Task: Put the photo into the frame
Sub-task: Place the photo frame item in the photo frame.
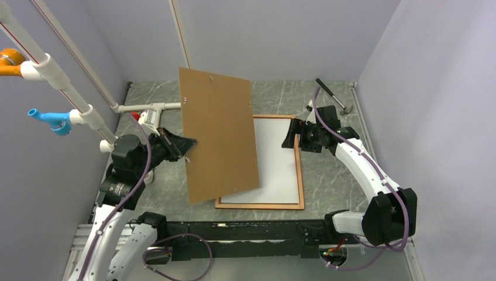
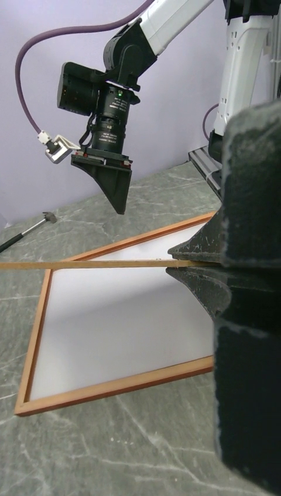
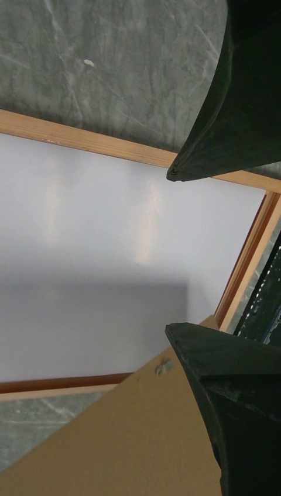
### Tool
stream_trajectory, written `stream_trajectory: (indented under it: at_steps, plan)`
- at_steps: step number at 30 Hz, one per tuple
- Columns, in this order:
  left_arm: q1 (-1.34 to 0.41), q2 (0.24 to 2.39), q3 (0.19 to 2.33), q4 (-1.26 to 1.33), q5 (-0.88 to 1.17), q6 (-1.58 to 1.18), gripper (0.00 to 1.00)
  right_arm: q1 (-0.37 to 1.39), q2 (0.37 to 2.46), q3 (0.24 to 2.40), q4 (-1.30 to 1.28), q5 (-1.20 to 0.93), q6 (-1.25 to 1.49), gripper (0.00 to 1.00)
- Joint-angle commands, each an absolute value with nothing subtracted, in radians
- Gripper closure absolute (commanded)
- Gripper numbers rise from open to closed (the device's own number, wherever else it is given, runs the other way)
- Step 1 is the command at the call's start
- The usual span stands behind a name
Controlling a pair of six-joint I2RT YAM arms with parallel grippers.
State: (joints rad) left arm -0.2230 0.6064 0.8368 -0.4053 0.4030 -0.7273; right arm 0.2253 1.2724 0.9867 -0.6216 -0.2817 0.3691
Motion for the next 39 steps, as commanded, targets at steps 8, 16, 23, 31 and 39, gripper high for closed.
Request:
stream_trajectory:
  at_steps: [8,16,23,31,39]
  plan:
    - [-0.221,0.656,0.724,-0.042,0.522,-0.908,1.0,0.203,1.24,0.977,-0.573,-0.327,0.387,0.08]
    - [-0.221,0.713,0.64,0.073,0.554,-0.98,1.0,0.189,1.225,0.97,-0.586,-0.319,0.377,0.07]
    - [-0.226,0.772,0.598,0.122,0.566,-1.007,1.0,0.181,1.216,0.953,-0.585,-0.315,0.374,0.07]
    - [-0.258,0.851,0.572,0.189,0.58,-1.035,1.0,0.172,1.215,0.941,-0.586,-0.315,0.369,0.07]
    - [-0.317,0.946,0.573,0.243,0.575,-1.042,1.0,0.165,1.217,0.928,-0.583,-0.318,0.367,0.07]
